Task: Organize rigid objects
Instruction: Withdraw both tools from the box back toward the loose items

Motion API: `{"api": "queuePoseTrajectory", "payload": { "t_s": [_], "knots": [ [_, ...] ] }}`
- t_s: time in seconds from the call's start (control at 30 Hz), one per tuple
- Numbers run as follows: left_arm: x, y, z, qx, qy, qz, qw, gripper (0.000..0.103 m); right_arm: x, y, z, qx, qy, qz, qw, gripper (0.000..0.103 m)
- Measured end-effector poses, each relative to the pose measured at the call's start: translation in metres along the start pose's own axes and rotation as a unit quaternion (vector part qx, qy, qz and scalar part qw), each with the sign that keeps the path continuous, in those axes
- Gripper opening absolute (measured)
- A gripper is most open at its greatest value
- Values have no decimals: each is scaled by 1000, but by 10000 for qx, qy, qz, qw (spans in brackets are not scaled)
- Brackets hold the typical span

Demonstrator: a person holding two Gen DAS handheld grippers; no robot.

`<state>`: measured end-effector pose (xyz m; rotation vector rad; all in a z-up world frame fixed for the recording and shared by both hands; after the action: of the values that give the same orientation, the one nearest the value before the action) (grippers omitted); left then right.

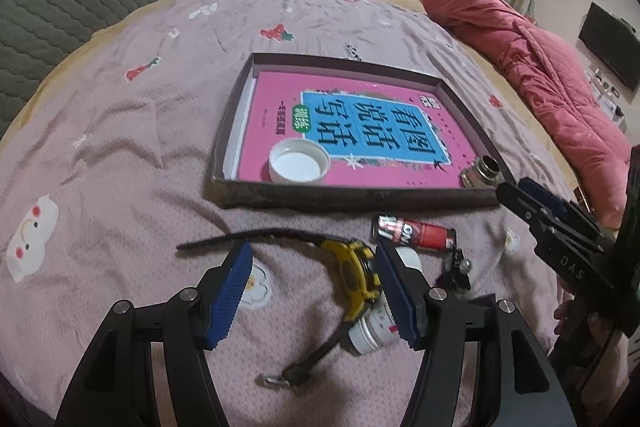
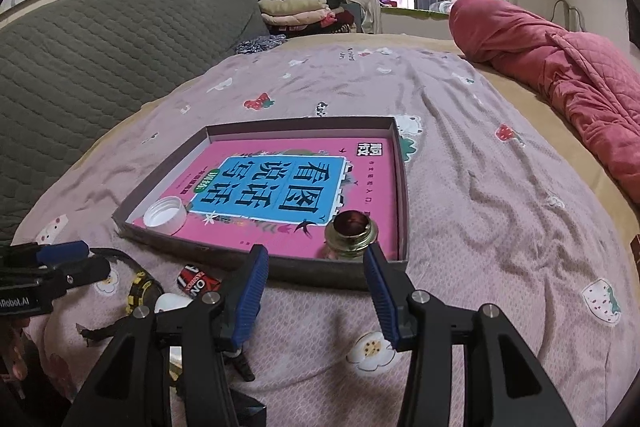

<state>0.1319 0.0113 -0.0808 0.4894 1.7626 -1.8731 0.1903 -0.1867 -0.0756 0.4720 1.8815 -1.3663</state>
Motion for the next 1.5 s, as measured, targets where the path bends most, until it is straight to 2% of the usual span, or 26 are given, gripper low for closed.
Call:
{"api": "queuePoseTrajectory", "payload": {
  "t_s": [0.27,0.63,0.93,1.07,1.27,1.5],
  "knots": [
    [10,-7,9,61,126,-37,9999,66,8,-6,-14,-43,-186,-72,9998,49],
    [23,-17,1,44,228,-115,9997,66,18,-20,-26,-102,-360,-137,9992,49],
    [52,-26,-5,233,278,-394,9986,66,25,-29,-40,-235,-499,-180,9983,49],
    [61,-27,-9,211,343,-429,9983,66,29,-32,-47,-285,-607,-214,9975,49],
    [67,-26,-6,402,414,-420,9974,66,36,-36,-52,-290,-674,-290,9969,49],
    [71,-12,-6,216,657,-456,9966,65,41,-35,-46,-199,-598,-366,9973,49]
  ]
}}
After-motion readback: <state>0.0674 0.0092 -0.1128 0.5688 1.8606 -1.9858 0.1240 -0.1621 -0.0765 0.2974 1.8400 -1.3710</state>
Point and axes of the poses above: each gripper's, at about its wrist camera, not at the fingertips, and y roughly the way its jaws point, z to its right, x to its underside, the point moved 10 cm from there along y, roughly the way its jaws point, and after that the axes turned 6 degrees about -x, right-handed, at the moved point
